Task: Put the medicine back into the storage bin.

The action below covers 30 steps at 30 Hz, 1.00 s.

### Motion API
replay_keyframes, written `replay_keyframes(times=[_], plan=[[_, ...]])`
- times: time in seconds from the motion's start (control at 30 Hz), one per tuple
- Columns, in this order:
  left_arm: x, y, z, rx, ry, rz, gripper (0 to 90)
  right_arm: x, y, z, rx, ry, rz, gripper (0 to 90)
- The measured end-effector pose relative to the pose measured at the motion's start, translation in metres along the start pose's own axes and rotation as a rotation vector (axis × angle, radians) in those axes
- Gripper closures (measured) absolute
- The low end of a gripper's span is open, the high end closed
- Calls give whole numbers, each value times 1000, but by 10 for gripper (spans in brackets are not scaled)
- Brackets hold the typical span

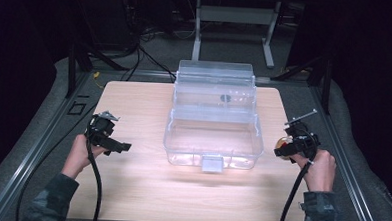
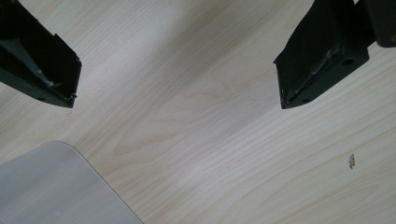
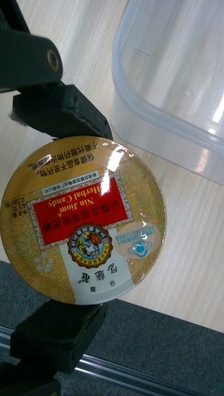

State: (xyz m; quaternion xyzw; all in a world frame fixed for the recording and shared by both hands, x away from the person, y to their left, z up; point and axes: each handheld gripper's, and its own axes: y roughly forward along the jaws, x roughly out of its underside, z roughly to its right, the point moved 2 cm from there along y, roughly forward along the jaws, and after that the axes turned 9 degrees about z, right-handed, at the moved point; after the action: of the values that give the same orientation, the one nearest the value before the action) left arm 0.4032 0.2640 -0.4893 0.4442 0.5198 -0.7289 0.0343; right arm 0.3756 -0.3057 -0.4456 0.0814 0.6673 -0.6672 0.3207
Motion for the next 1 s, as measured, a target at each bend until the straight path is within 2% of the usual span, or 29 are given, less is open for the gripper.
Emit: replay_keyframes(times=[0.03, 0.07, 0.1, 0.2, 0.27, 0.3, 0.4, 0.43, 0.47, 0.5, 0.53, 0.57, 0.6, 0.67, 0.7, 0.77, 1.0], plan=[[0, 1, 0, 1, 0, -1, 0, -3, -1, -1, 0, -9, 0, 198], [0, 1, 1, 2, -1, 0, 0, -4, -2, -2, -25, -5, 3, 198], [0, 1, 1, 1, -2, 0, 0, -5, -2, -3, -28, -7, 4, 198], [0, 1, 1, 2, 1, -3, 0, -10, -4, -5, -29, -18, 12, 198], [1, 2, 1, 2, 4, -6, 0, -12, -6, -7, -11, -27, 18, 198], [1, 2, 1, 3, 2, -7, 0, -14, -7, -8, -30, -26, 23, 198], [2, 2, 1, 3, 2, -7, 0, -19, -9, -11, -27, -35, 29, 198], [2, 3, 1, 4, 3, -9, 0, -21, -10, -12, -43, -35, 31, 198], [2, 3, 1, 4, 4, -10, 0, -22, -10, -14, -8, -47, 30, 198], [2, 3, 1, 3, 3, -10, 0, -24, -10, -14, -60, -39, 34, 198], [2, 3, 1, 3, 4, -10, 0, -25, -11, -16, -3, -51, 32, 198], [2, 3, 1, 4, 4, -9, 0, -27, -11, -18, -4, -55, 32, 198], [2, 3, 1, 5, 4, -9, 0, -29, -11, -19, -74, -50, 37, 198], [2, 3, 1, 5, 5, -10, 0, -33, -10, -23, -40, -63, 40, 198], [3, 3, 1, 5, 6, -12, 0, -35, -10, -24, -74, -62, 40, 198], [2, 3, 2, 6, 6, -11, 0, -38, -9, -28, -50, -76, 41, 198], [2, 3, 2, 5, 11, -15, 1, -48, -6, -40, -59, -104, 41, 198]])
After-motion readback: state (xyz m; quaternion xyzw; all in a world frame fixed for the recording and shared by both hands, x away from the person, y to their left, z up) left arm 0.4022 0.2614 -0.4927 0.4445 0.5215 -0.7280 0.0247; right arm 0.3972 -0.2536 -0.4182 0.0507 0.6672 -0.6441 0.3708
